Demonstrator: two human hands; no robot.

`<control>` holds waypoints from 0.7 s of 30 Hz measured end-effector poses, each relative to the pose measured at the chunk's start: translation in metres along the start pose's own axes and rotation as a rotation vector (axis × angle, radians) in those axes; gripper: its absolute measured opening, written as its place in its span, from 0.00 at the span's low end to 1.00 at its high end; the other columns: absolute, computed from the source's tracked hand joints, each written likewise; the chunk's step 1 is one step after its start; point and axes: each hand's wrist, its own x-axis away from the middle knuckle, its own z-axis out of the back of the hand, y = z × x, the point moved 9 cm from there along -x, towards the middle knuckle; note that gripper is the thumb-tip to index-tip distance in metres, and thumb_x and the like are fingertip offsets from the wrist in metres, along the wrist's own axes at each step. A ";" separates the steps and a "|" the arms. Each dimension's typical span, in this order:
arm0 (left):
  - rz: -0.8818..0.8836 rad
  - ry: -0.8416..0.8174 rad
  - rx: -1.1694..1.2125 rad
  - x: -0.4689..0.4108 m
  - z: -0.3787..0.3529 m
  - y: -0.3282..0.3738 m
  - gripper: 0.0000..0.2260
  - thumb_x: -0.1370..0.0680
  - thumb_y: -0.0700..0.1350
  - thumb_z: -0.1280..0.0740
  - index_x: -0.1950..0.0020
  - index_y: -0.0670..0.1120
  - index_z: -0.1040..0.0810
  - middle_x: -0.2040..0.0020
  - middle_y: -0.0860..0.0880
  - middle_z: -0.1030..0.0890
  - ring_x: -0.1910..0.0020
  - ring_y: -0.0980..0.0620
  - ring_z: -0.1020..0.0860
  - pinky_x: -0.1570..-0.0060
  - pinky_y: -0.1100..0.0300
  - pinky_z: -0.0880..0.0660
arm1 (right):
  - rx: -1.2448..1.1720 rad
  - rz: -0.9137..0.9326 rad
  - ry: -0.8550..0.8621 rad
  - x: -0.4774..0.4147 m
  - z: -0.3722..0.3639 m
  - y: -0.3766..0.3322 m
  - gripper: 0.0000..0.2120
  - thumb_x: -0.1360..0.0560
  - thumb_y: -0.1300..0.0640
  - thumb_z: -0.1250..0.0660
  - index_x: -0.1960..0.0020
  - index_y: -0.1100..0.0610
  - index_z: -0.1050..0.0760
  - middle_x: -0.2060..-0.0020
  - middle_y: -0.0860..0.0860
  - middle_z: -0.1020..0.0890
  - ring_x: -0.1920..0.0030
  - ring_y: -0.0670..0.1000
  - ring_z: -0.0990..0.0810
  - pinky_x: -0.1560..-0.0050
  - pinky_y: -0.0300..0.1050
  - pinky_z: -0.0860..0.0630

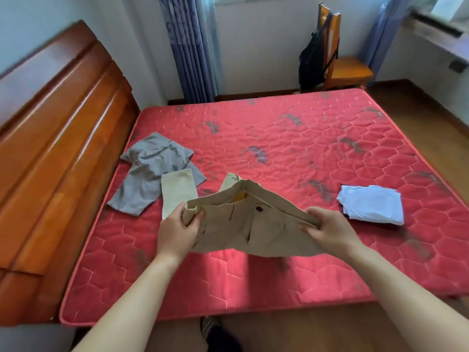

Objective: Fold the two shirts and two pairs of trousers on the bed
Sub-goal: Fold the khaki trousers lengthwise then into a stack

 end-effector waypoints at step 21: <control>-0.165 0.172 -0.403 -0.358 -0.232 0.067 0.29 0.25 0.52 0.33 0.27 0.52 0.40 0.29 0.47 0.35 0.33 0.43 0.35 0.39 0.40 0.36 | 0.172 0.197 0.466 -0.392 0.105 0.074 0.23 0.32 0.59 0.27 0.38 0.60 0.27 0.39 0.57 0.24 0.37 0.57 0.28 0.34 0.52 0.33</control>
